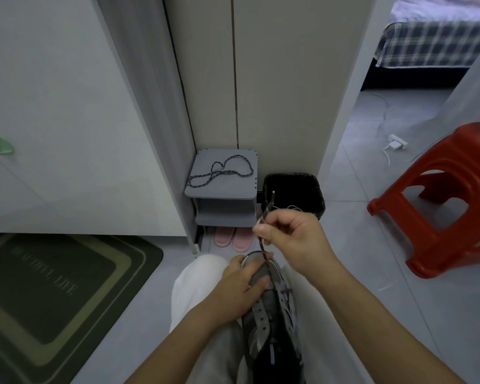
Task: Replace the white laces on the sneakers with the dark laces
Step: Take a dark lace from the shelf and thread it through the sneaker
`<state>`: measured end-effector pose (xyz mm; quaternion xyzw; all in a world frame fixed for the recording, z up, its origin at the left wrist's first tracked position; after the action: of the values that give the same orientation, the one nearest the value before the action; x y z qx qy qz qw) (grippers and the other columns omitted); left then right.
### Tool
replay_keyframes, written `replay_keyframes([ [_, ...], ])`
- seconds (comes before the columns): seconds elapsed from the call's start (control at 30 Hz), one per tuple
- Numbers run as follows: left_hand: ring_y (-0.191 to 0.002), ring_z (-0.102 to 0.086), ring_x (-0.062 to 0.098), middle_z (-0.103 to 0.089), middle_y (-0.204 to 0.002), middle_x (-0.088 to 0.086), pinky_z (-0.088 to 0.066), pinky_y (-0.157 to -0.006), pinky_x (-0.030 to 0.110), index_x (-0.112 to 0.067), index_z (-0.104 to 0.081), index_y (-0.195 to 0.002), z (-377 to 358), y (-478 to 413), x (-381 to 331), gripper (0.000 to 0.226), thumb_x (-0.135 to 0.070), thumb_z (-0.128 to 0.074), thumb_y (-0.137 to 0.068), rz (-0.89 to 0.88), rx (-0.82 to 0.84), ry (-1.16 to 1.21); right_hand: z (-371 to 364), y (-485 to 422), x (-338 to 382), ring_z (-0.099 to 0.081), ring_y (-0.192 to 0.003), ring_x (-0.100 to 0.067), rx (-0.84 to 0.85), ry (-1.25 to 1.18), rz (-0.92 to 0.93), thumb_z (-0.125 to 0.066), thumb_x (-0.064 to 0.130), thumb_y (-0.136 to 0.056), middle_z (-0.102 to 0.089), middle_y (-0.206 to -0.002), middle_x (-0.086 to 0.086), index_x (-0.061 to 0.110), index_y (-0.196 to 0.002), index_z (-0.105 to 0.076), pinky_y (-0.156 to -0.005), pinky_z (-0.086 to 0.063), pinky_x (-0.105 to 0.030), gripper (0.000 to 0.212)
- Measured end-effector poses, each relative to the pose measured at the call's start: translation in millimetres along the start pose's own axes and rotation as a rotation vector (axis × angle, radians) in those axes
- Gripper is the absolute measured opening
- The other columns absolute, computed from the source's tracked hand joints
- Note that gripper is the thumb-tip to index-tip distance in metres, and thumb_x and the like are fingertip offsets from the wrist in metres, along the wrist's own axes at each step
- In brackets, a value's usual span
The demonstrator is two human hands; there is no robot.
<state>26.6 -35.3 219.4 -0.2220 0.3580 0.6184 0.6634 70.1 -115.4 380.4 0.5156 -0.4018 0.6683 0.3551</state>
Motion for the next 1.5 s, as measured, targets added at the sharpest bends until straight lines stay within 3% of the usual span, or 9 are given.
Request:
replay_keyframes([
  [0.17, -0.124, -0.036, 0.019, -0.037, -0.128, 0.001, -0.03, -0.11, 0.034, -0.069, -0.016, -0.129, 1, 5, 5, 0.048, -0.06, -0.034, -0.084, -0.002, 0.005, -0.005, 1, -15, 33, -0.054, -0.052, 0.003, -0.016, -0.106, 0.063, -0.066, -0.002, -0.081, -0.06, -0.052, 0.012, 0.015, -0.066, -0.063, -0.055, -0.044, -0.01, 0.023],
  [0.33, -0.126, -0.036, 0.013, -0.036, -0.13, -0.003, -0.03, -0.111, 0.03, -0.067, -0.021, -0.127, 2, 7, -4, 0.049, -0.051, -0.04, -0.086, -0.059, 0.008, 0.044, -17, -21, -3, -0.056, -0.054, -0.002, 0.07, 0.152, -0.054, -0.07, 0.014, -0.081, -0.061, -0.06, 0.005, 0.026, -0.067, -0.064, -0.059, -0.048, -0.018, 0.019],
  [0.4, -0.124, -0.037, 0.013, -0.037, -0.13, -0.003, -0.031, -0.11, 0.031, -0.062, -0.024, -0.132, 3, 9, -1, 0.049, -0.051, -0.041, -0.087, -0.061, -0.013, 0.054, -19, -15, -28, -0.058, -0.058, 0.003, 0.116, 0.229, -0.142, -0.069, 0.018, -0.083, -0.064, -0.066, 0.007, 0.022, -0.079, -0.068, -0.063, -0.05, -0.017, 0.006],
  [0.5, -0.123, -0.037, 0.012, -0.038, -0.13, -0.002, -0.032, -0.109, 0.03, -0.056, -0.029, -0.134, 5, 11, 4, 0.051, -0.052, -0.041, -0.085, -0.054, -0.031, 0.074, -13, 2, -58, -0.062, -0.079, -0.003, 0.184, 0.447, -0.248, -0.068, 0.03, -0.083, -0.068, -0.087, 0.005, 0.017, -0.102, -0.07, -0.08, -0.053, -0.026, 0.023],
  [0.7, -0.13, -0.032, 0.007, -0.034, -0.139, -0.003, -0.025, -0.112, 0.025, -0.062, -0.022, -0.13, 9, 10, 4, 0.051, -0.039, -0.043, -0.09, -0.058, -0.053, 0.072, -23, 54, -93, -0.052, -0.069, -0.004, 0.446, 0.709, -0.351, -0.08, 0.044, -0.063, -0.058, -0.08, 0.008, 0.032, -0.068, -0.058, -0.066, -0.046, -0.024, 0.026],
  [0.93, -0.129, -0.03, -0.001, -0.034, -0.139, -0.004, -0.021, -0.108, 0.011, -0.066, -0.024, -0.128, 11, 10, 6, 0.048, -0.036, -0.037, -0.092, -0.085, -0.083, 0.076, -28, 54, -87, -0.05, -0.066, -0.001, 0.335, 0.592, -0.177, -0.072, 0.025, -0.078, -0.049, -0.072, 0.012, 0.031, -0.068, -0.058, -0.061, -0.035, -0.009, 0.018],
  [1.1, -0.129, -0.031, 0.0, -0.033, -0.136, -0.007, -0.023, -0.11, 0.018, -0.074, -0.023, -0.123, 21, 6, 1, 0.045, -0.044, -0.036, -0.092, -0.088, -0.086, 0.117, -18, 49, -76, -0.053, -0.064, -0.003, 0.216, 0.421, -0.156, -0.068, 0.016, -0.082, -0.055, -0.063, 0.011, 0.034, -0.067, -0.055, -0.061, -0.041, -0.014, 0.027],
  [1.27, -0.122, -0.042, 0.016, -0.04, -0.132, 0.003, -0.037, -0.106, 0.037, -0.05, -0.038, -0.123, 12, 2, 4, 0.036, -0.056, -0.031, -0.088, -0.102, -0.052, 0.016, -18, 40, -45, -0.054, -0.063, 0.0, 0.195, 0.205, -0.106, -0.066, 0.007, -0.083, -0.06, -0.067, 0.014, 0.026, -0.073, -0.063, -0.061, -0.043, -0.015, 0.022],
  [1.5, -0.124, -0.035, 0.017, -0.033, -0.122, -0.011, -0.032, -0.108, 0.033, -0.037, -0.036, -0.133, 18, -3, 0, 0.039, -0.037, -0.037, -0.094, -0.097, -0.027, -0.051, -8, 24, -8, -0.058, -0.064, -0.001, 0.095, -0.04, -0.009, -0.065, -0.004, -0.081, -0.064, -0.065, 0.011, 0.015, -0.078, -0.065, -0.063, -0.048, -0.016, 0.02],
])
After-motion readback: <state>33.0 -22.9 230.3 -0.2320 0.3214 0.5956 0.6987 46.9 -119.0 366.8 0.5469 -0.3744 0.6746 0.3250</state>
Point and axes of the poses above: each hand's wrist, its own y-axis away from the middle knuckle, its own z-axis out of the back of the hand, x = y × z, the point moved 10 cm from there along -y, towards the middle knuckle
